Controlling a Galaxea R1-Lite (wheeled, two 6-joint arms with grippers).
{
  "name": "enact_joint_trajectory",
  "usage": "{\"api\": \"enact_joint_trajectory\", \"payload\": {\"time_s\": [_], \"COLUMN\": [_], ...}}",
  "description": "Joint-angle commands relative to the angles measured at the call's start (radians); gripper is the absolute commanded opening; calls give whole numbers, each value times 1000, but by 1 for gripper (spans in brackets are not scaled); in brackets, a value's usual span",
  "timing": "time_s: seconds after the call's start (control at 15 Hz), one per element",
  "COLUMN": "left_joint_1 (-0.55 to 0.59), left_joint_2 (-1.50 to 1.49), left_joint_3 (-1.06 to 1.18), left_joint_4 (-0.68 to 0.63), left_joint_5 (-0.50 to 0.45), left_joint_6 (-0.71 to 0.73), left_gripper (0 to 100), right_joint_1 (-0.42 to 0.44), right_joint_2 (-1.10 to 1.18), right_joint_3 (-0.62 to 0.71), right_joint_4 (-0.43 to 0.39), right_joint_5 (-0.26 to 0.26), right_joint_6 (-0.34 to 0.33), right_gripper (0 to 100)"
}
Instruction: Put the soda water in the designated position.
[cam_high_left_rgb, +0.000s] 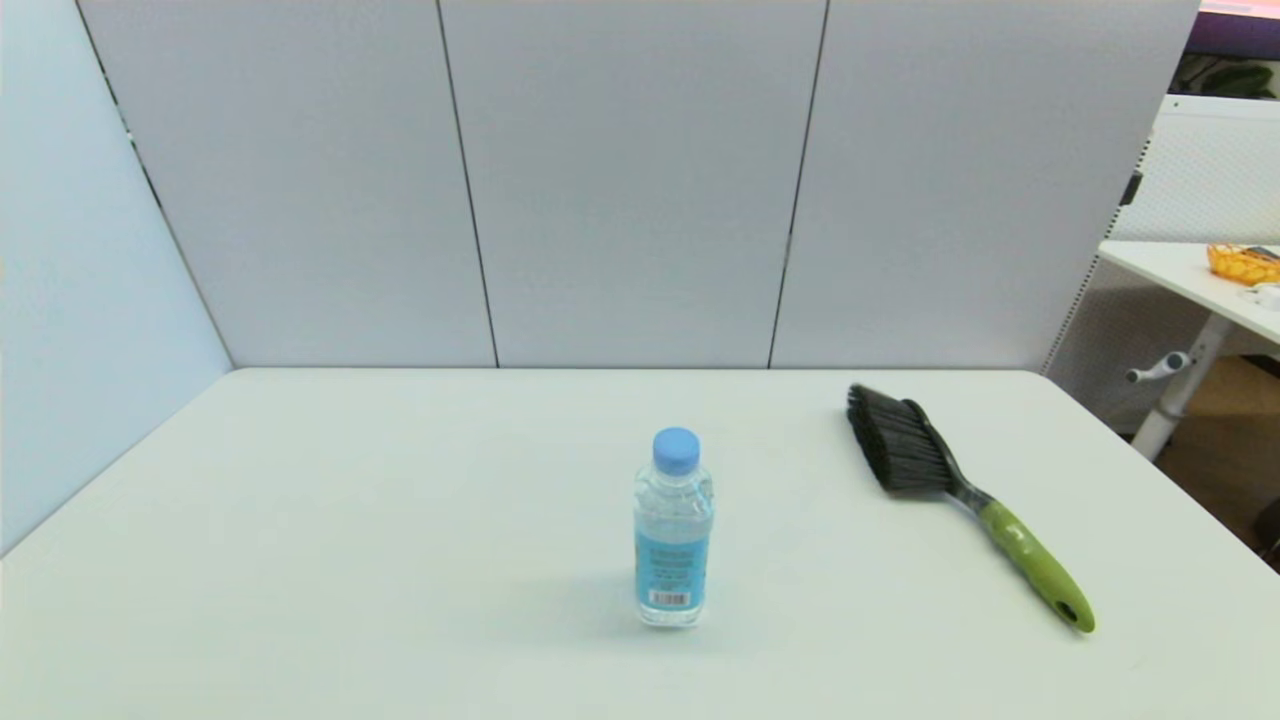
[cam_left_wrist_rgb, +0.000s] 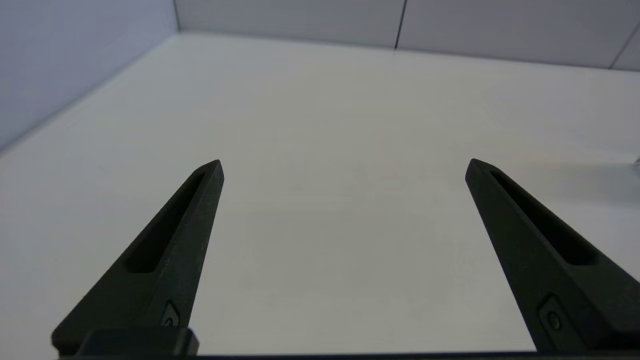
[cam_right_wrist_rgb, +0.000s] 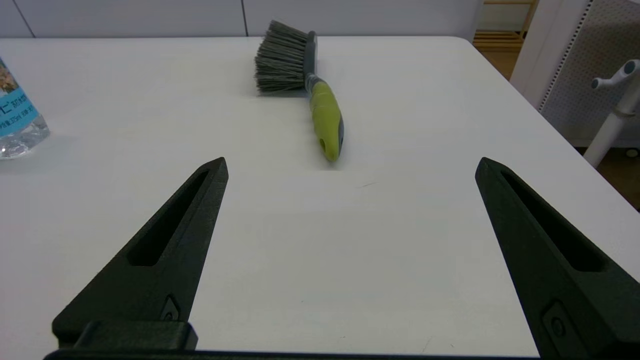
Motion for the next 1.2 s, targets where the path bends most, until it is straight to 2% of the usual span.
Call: {"api": "enact_joint_trajectory", "payload": {"time_s": [0.07, 0.27, 0.4, 0.6, 0.8, 1.2], "left_joint_1": [-31, -100, -171, -346, -507, -608], "left_joint_2": [273, 483, 632, 855, 1071, 1382], "left_joint_3": [-204, -335, -384, -425, -404, -425], "left_joint_4": [-1, -24, -105, -204, -368, -639], "left_joint_5": [-257, -280, -315, -315, -315, -315], "left_joint_6": [144, 242, 280, 309, 292, 272], "left_gripper": [100, 100, 100, 100, 100, 100], "right_joint_1": [0, 0, 0, 0, 0, 0], "right_joint_2": [1, 1, 1, 1, 1, 1], "right_joint_3": [1, 1, -1, 1, -1, -1], "right_joint_4": [1, 0, 0, 1, 0, 0], "right_joint_5": [0, 0, 0, 0, 0, 0], "right_joint_6": [0, 0, 0, -2, 0, -2], "right_gripper": [100, 100, 100, 100, 100, 100]}}
